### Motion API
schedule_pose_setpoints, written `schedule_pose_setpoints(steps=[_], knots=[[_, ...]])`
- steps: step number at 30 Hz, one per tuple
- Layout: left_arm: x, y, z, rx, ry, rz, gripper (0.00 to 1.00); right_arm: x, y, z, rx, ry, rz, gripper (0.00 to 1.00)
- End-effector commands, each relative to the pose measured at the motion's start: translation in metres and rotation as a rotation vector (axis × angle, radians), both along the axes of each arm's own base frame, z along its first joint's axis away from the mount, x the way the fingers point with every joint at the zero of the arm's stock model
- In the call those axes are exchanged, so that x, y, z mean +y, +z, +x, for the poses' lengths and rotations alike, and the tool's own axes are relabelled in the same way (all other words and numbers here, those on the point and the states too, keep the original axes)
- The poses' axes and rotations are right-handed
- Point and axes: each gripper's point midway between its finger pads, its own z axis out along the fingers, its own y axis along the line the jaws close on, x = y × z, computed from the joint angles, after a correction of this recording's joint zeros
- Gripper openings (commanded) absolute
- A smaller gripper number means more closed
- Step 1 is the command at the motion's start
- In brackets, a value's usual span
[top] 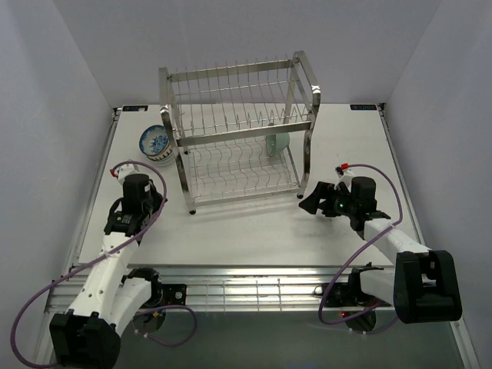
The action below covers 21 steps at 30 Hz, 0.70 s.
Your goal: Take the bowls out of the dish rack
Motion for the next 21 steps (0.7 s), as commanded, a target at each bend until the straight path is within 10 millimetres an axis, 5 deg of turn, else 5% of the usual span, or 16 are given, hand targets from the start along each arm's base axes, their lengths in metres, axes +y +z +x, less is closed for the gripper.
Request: schedule_pose_setpoints(steps=[1,12,16,21], knots=[[-0.007,0.017,0.030,-0.089,-0.080,-0.058,0.00,0.001,0.006,0.002,-0.033,0.011,-0.004,0.96],[0.021,-0.009,0.081,0.026,-0.078,-0.052,0.00,-0.002,0.005,0.004,-0.031,-0.003,-0.019,0.95],[0.016,-0.022,0.092,0.075,-0.113,-0.080,0.00,-0.002,0.005,0.006,-0.029,-0.005,-0.021,0.95],[0.007,-0.034,0.098,0.091,-0.148,-0.121,0.15,-0.002,0.003,0.006,-0.022,-0.007,-0.023,0.95]])
